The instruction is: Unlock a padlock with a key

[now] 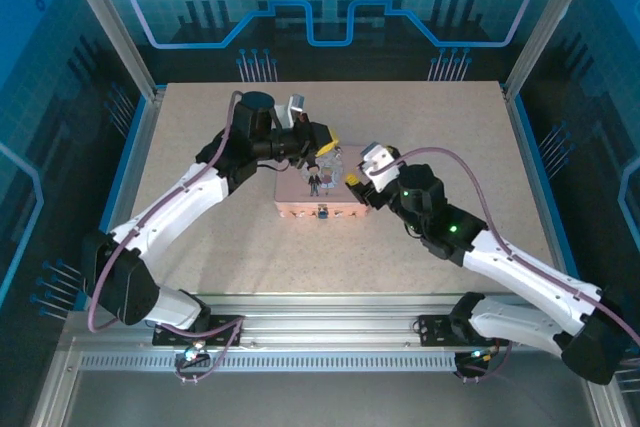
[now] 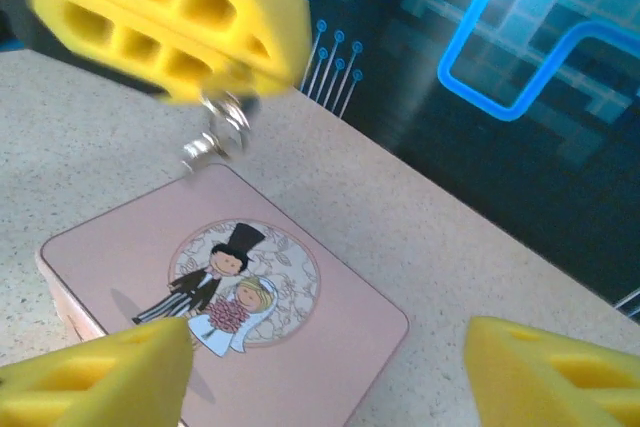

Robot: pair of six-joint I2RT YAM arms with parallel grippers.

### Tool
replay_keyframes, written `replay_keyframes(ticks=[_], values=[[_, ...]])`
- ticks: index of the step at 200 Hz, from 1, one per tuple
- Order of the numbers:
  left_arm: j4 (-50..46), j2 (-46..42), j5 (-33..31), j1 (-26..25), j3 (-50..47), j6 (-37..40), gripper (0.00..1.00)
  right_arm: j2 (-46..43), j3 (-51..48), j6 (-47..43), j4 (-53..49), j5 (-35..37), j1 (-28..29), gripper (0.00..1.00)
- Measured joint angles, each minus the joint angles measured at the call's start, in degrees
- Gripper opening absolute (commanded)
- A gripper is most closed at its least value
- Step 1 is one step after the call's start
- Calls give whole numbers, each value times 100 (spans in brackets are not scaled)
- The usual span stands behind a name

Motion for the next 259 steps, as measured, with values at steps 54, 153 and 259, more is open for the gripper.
replay_keyframes(ticks=[54,153,259], values=[[-686,-2,-669,-20,127,1182,0,131,457,1923,-975,-1266,-1375,100],[343,-348,-1344,-531,-907,1917,0,1360,-516,5080,1521,-4369,-2181,61],[2031,-732,-1617,-758,-1698,1355,0,1390,-1073,7281,4732,-4715,-1665,49]])
